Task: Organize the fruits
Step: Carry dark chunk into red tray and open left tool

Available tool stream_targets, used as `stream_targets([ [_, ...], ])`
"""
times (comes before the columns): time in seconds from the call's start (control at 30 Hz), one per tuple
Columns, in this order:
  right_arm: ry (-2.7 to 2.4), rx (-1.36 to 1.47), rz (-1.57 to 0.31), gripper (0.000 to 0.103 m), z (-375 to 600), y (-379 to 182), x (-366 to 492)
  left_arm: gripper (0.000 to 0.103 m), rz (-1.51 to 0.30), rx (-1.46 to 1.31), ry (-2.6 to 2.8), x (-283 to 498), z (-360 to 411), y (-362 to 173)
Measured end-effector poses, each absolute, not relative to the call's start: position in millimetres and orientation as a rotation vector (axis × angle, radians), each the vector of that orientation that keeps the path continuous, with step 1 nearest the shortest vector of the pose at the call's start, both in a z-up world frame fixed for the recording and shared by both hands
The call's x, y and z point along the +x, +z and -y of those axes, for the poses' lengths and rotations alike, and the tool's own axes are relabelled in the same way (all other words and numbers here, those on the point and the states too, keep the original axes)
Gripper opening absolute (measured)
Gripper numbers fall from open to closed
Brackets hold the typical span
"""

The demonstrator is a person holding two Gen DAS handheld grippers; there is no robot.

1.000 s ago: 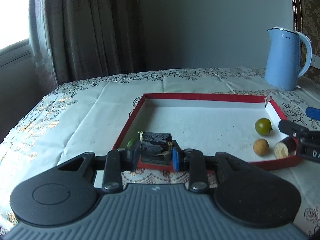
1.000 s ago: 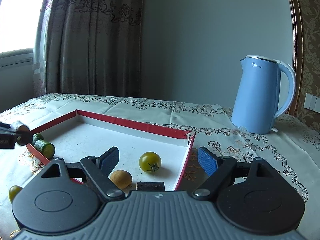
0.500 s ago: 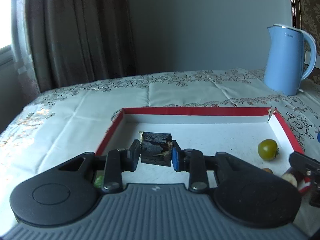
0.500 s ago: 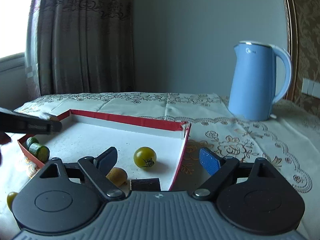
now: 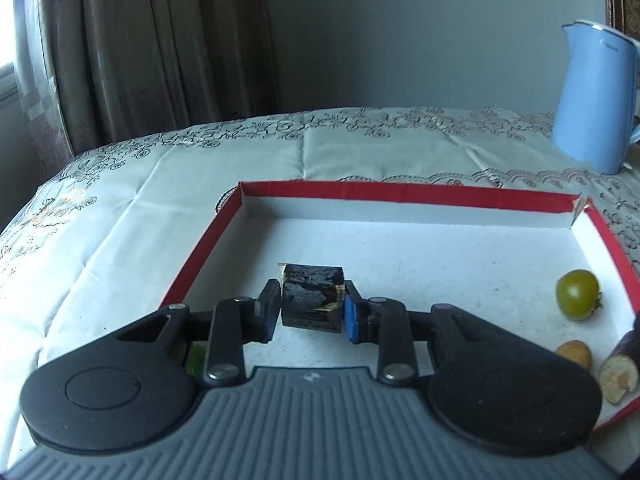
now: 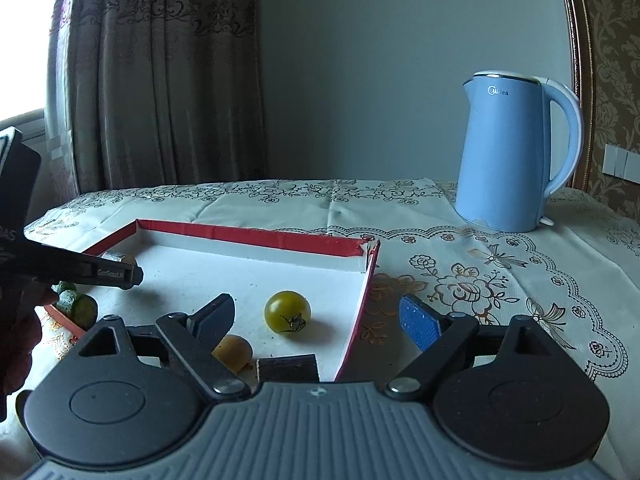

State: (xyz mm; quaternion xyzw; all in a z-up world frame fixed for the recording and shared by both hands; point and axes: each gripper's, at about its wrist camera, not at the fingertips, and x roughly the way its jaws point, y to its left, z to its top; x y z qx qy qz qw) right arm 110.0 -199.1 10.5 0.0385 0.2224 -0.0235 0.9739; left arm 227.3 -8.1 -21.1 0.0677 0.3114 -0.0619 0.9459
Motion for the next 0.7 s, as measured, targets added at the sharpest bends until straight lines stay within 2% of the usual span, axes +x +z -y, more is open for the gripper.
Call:
stream_targets([
  [0.4, -0.037, 0.065, -0.462, 0.09, 197.1, 9.8, 112.0, 0.031, -0.649, 0.132, -0.112, 233.4, 4.5, -26.3],
  [0.7, -0.028, 0.051, -0.455, 0.093, 194.9, 9.2, 111.6, 0.059, -0.544, 0.13, -0.064, 200.2, -10.3, -6.1],
])
